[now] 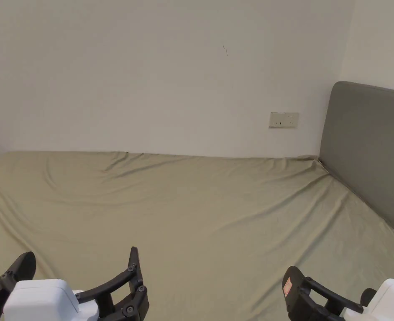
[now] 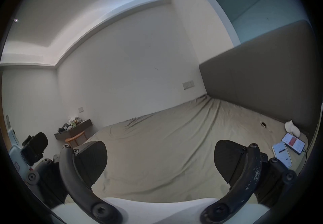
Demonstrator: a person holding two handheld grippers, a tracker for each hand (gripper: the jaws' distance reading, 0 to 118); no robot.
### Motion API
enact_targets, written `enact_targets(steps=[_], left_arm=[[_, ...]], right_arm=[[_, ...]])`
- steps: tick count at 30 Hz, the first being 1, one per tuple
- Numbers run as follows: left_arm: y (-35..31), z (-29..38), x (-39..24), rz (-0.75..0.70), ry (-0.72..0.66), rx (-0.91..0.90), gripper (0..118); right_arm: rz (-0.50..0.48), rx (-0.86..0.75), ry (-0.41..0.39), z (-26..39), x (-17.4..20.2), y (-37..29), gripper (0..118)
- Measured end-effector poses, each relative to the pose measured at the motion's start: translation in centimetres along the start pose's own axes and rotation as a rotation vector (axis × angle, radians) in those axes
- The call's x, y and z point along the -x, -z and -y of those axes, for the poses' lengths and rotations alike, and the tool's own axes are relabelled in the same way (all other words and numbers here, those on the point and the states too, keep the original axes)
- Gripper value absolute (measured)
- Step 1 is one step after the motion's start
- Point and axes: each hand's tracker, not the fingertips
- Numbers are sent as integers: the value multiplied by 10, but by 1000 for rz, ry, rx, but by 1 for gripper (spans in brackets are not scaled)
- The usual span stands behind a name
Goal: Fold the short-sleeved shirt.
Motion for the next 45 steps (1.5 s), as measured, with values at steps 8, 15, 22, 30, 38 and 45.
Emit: enact_targets(steps=[8,15,22,30,38,45], left_arm=[[1,3,-2,6,-4,17,118],[1,3,-2,6,1,19,118],[1,5,-2,4,1,28,118],[7,12,-5,9,6,48,118],[23,33,-14,24,18,120,118],[51,68,-22,37,26,226,118]], right_arm=[[-19,1,10,-6,6,-10,118],[-13,14,14,-5,4,-9,118],[-37,22,-6,-6,8,-9,118],[-8,38,-33,1,8,-1,118],[18,101,-66,16,0,25,118],[49,192,-57,35,-12,64,118]])
